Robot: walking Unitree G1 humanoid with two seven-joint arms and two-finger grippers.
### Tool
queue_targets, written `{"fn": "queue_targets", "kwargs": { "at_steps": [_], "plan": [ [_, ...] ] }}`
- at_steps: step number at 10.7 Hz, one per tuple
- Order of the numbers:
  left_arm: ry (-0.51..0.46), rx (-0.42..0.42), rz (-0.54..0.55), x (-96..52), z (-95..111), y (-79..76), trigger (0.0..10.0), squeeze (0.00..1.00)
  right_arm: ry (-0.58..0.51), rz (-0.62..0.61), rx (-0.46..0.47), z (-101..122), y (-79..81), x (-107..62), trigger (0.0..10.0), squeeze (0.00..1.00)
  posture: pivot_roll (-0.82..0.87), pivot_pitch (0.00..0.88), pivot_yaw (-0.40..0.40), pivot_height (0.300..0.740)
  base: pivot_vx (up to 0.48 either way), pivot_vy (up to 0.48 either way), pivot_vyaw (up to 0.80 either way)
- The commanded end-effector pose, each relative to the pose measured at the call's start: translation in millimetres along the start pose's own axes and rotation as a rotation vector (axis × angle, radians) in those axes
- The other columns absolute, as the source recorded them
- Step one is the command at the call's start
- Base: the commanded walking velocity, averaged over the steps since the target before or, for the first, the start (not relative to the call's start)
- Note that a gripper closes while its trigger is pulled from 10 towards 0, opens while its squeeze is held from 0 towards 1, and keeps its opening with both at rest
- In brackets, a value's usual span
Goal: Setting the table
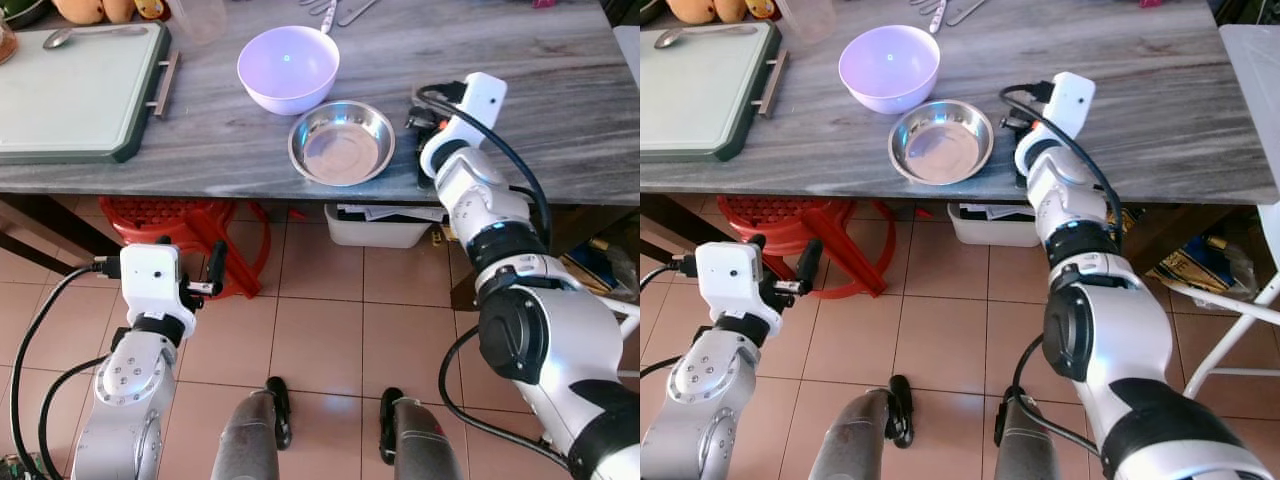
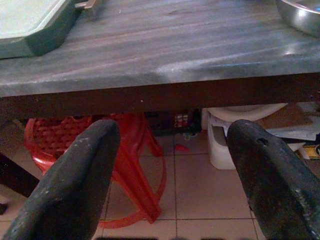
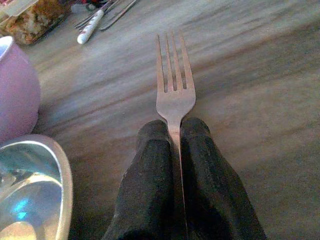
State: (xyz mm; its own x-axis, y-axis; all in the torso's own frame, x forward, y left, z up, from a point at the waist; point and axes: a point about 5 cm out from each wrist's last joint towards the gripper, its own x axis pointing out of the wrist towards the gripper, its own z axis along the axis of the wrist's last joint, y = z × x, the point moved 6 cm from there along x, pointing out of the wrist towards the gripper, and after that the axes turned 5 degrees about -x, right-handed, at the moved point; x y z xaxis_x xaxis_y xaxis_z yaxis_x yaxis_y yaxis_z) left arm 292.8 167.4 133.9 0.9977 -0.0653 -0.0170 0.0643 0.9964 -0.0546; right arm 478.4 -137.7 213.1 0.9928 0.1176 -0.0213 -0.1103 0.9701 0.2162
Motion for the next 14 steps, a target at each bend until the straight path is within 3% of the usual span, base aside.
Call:
{"fn": "queue_targets", "kwargs": {
  "at_steps": [1, 4, 5, 6, 7, 8, 9, 10, 11, 12, 13, 14],
  "plan": [
    [0.011, 0.006, 0.008, -3.4, -1.2, 3.2, 10.0, 0.0, 0.017, 0.033, -0.011, -3.2, 11.6, 1.8, 10.0, 0.0, 0.12, 0.313, 0.094, 0.74, 0.0, 0.0, 0.0],
    [0.012, 0.002, 0.007, -1.9, -1.8, 2.3, 10.0, 0.0, 0.046, 0.031, -0.016, -10.9, 10.4, 1.2, 10.0, 0.0, 0.12, 0.311, 0.091, 0.74, 0.0, 0.0, 0.0],
    [0.013, 0.003, 0.007, -1.6, -2.0, 2.3, 10.0, 0.0, 0.052, 0.017, -0.015, -12.1, 5.0, 0.6, 10.0, 0.5, 0.12, 0.311, 0.09, 0.74, 0.0, 0.0, 0.0],
    [0.014, 0.002, 0.007, -1.5, -2.2, 2.4, 10.0, 0.0, 0.054, 0.005, -0.02, -12.5, 0.7, 0.1, 10.0, 0.72, 0.12, 0.31, 0.09, 0.74, 0.0, 0.0, 0.0],
    [0.013, 0.003, 0.007, -1.4, -2.2, 2.5, 10.0, 0.0, 0.052, 0.0, -0.024, -11.8, -1.4, -0.1, 10.0, 0.64, 0.12, 0.309, 0.09, 0.74, 0.0, 0.0, 0.0],
    [0.013, 0.003, 0.006, -1.2, -2.0, 2.3, 10.0, 0.0, 0.05, -0.002, -0.032, -11.1, -2.3, -0.2, 10.0, 0.06, 0.12, 0.309, 0.091, 0.74, 0.0, 0.0, 0.0],
    [0.012, 0.003, 0.005, -0.7, -1.9, 1.8, 10.0, 0.0, 0.046, -0.002, -0.031, -9.8, -3.7, -0.3, 10.0, 0.0, 0.12, 0.308, 0.09, 0.74, 0.0, 0.0, 0.0],
    [0.011, 0.003, 0.005, -0.4, -1.9, 1.7, 10.0, 0.0, 0.04, 0.011, -0.017, -8.7, -2.8, -0.4, 10.0, 0.02, 0.12, 0.308, 0.09, 0.74, 0.0, 0.0, 0.0],
    [0.008, 0.002, 0.006, 0.4, -1.4, 1.0, 10.0, 0.0, 0.036, 0.016, -0.038, -7.4, -3.4, -0.5, 10.0, 1.0, 0.12, 0.306, 0.088, 0.74, 0.0, 0.0, 0.0],
    [0.006, 0.001, 0.007, 0.8, -1.0, 0.9, 10.0, 0.0, 0.03, 0.017, -0.058, -5.6, -3.4, -0.4, 10.0, 0.11, 0.12, 0.305, 0.087, 0.74, 0.0, 0.0, 0.0],
    [0.004, 0.001, 0.008, 1.3, -0.6, 0.5, 10.0, 0.0, 0.021, 0.021, -0.068, -3.5, -3.1, -0.4, 10.0, 0.0, 0.12, 0.303, 0.085, 0.74, 0.0, 0.0, 0.0],
    [-0.002, 0.0, 0.009, 1.5, 0.6, 0.5, 10.0, 0.0, 0.005, 0.019, -0.087, -0.5, -4.6, -0.9, 10.0, 0.0, 0.12, 0.301, 0.083, 0.74, 0.0, 0.0, 0.0]
  ]
}}
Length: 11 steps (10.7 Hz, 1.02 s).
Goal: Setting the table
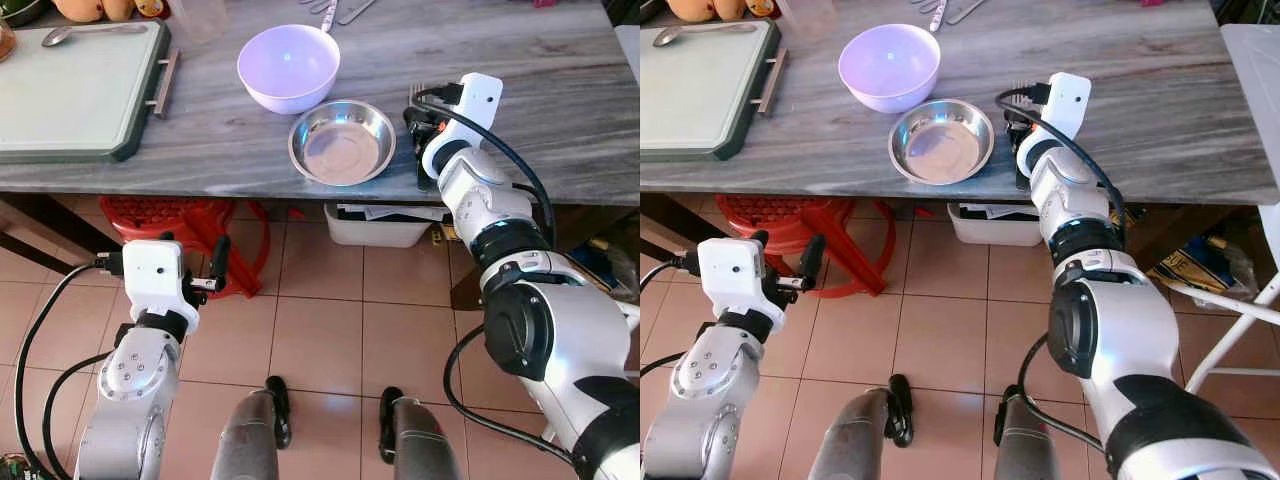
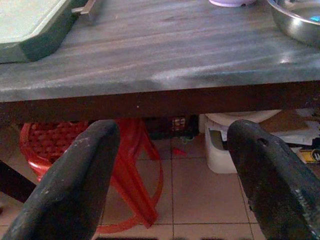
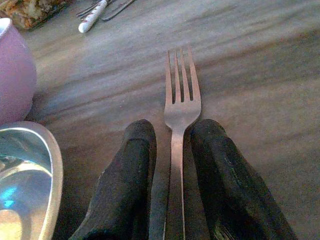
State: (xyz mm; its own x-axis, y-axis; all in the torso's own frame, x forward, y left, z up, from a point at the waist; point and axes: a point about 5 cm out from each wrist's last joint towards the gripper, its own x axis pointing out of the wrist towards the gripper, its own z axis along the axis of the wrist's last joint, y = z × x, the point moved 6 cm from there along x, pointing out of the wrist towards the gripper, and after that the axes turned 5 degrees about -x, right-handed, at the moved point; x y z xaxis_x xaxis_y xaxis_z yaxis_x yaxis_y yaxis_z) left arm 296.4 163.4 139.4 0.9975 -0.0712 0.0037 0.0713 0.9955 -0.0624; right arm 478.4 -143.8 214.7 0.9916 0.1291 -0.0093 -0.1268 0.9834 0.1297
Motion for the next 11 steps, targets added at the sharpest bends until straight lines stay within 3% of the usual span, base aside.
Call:
{"fn": "queue_targets", "kwargs": {
  "at_steps": [1, 5, 6, 8, 11],
  "plan": [
    [0.017, 0.007, 0.017, -1.7, -4.5, 4.4, 10.0, 0.0, -0.029, -0.012, -0.036, 3.4, -3.5, -1.4, 10.0, 0.0, 0.12, 0.299, 0.082, 0.74, 0.0, 0.0, 0.0],
    [0.002, 0.001, 0.012, 2.2, -2.3, 0.8, 10.0, 0.0, -0.135, -0.042, -0.05, 19.8, -14.6, -7.0, 10.0, 0.0, 0.11, 0.29, 0.076, 0.74, 0.0, 0.0, 0.0],
    [0.0, -0.001, 0.013, 2.2, -2.0, 0.6, 10.0, 0.0, -0.178, -0.101, -0.068, 27.3, -25.9, -10.9, 10.0, 0.0, 0.11, 0.29, 0.073, 0.74, 0.0, 0.0, 0.0],
    [0.003, -0.004, 0.015, 1.1, -2.9, 1.2, 10.0, 0.0, -0.081, -0.201, -0.079, 8.4, -50.6, -15.1, 10.0, 0.0, 0.11, 0.291, 0.075, 0.74, 0.0, 0.0, 0.0],
    [0.009, -0.001, 0.012, -0.7, -3.2, 2.9, 10.0, 0.0, -0.016, -0.143, -0.091, 5.8, -44.0, -10.2, 10.0, 0.0, 0.12, 0.298, 0.082, 0.74, 0.0, 0.0, 0.0]
  ]
}}
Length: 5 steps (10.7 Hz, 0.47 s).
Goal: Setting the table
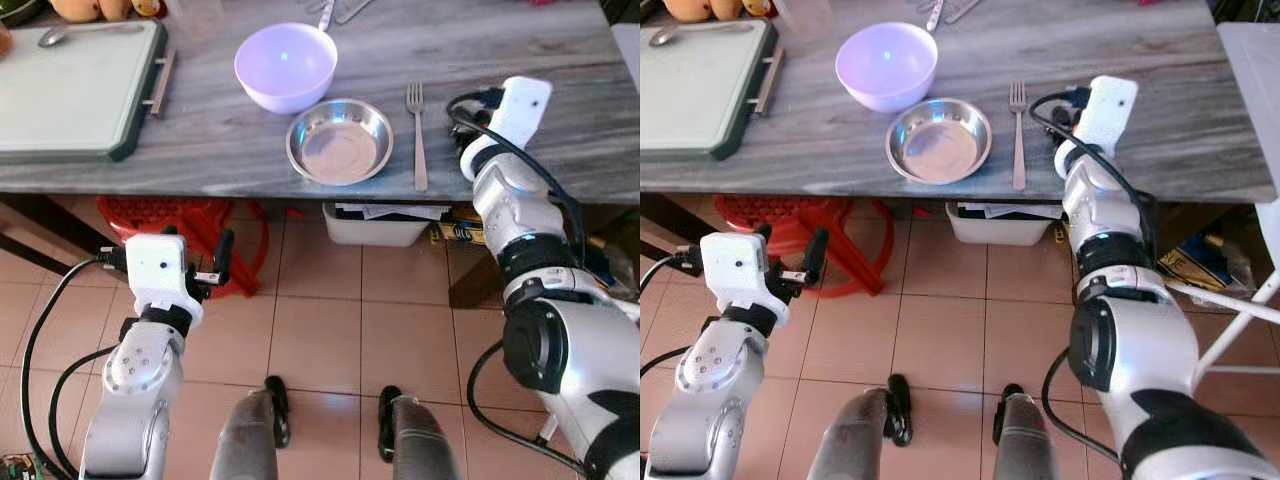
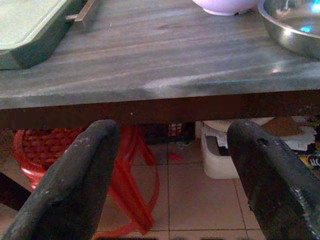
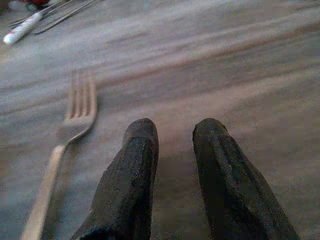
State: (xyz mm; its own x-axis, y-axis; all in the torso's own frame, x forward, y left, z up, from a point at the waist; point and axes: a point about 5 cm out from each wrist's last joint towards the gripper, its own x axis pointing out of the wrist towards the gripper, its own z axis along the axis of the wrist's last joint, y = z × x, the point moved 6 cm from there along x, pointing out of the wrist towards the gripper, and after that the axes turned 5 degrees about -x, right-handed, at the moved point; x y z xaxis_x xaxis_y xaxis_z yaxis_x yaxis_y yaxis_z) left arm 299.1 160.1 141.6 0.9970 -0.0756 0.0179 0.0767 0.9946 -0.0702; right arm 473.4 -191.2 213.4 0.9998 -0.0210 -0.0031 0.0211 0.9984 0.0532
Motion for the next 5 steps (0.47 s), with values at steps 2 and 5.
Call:
{"fn": "queue_targets", "kwargs": {
  "at_steps": [2, 5],
  "plan": [
    [0.031, 0.006, 0.016, -4.9, -6.3, 6.0, 10.0, 0.0, 0.056, 0.096, -0.027, -2.3, 21.2, 3.1, 10.0, 0.0, 0.12, 0.303, 0.08, 0.74, 0.0, 0.0, 0.0],
    [0.035, 0.0, 0.023, -4.7, -7.4, 6.5, 10.0, 0.0, 0.094, 0.191, -0.077, -8.0, 41.6, 2.8, 10.0, 0.0, 0.12, 0.303, 0.075, 0.74, 0.0, 0.0, 0.0]
  ]
}}
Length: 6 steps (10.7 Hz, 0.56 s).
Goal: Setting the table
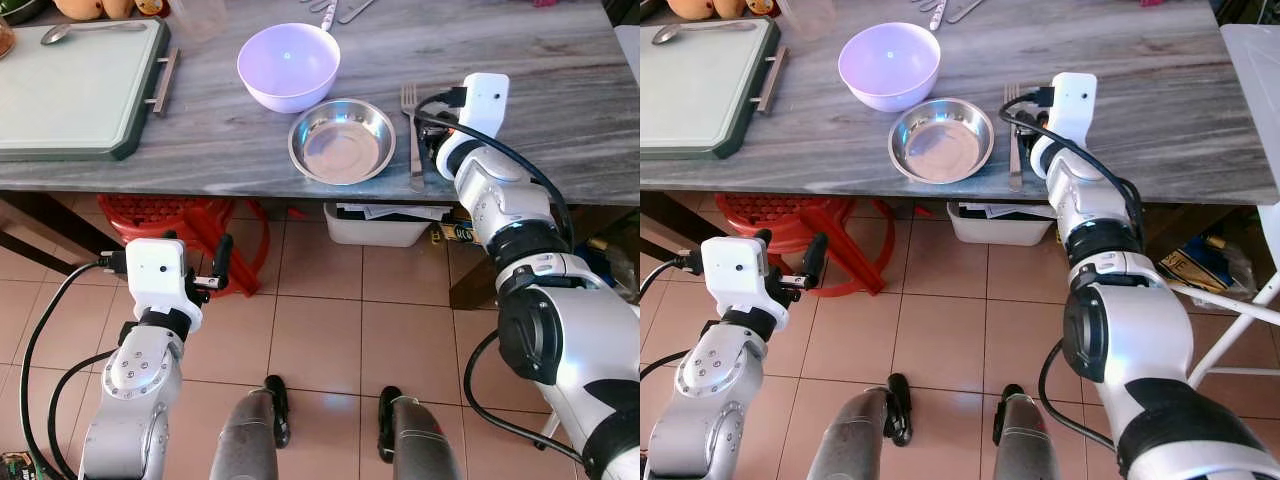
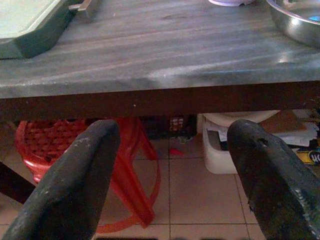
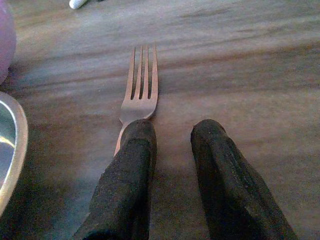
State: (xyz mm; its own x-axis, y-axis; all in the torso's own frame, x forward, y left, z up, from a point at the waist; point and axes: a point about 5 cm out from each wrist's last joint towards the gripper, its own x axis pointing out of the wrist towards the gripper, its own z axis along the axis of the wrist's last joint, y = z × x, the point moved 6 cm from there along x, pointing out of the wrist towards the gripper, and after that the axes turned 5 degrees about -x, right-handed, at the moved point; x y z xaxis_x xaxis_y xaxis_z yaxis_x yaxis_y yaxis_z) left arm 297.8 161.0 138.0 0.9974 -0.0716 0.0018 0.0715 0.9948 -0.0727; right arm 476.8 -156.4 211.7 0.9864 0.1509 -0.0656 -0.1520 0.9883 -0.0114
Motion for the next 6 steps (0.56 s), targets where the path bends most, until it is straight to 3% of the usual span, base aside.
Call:
{"fn": "queue_targets", "kwargs": {
  "at_steps": [1, 4, 6],
  "plan": [
    [0.018, 0.0, 0.02, -2.6, -4.1, 5.2, 10.0, 0.0, 0.032, 0.024, -0.01, -4.6, 6.7, 1.4, 10.0, 0.0, 0.12, 0.301, 0.073, 0.74, 0.0, 0.0, 0.0],
    [0.007, -0.007, 0.018, -2.2, -1.9, 4.2, 10.0, 0.0, 0.007, -0.035, -0.035, 2.7, -10.3, -1.1, 10.0, 0.0, 0.12, 0.297, 0.067, 0.74, 0.0, 0.0, 0.0],
    [-0.002, -0.012, 0.021, -2.3, 0.4, 4.0, 10.0, 0.0, -0.075, -0.142, -0.062, 20.2, -35.7, -8.1, 10.0, 0.0, 0.12, 0.294, 0.064, 0.74, 0.0, 0.0, 0.0]
  ]
}}
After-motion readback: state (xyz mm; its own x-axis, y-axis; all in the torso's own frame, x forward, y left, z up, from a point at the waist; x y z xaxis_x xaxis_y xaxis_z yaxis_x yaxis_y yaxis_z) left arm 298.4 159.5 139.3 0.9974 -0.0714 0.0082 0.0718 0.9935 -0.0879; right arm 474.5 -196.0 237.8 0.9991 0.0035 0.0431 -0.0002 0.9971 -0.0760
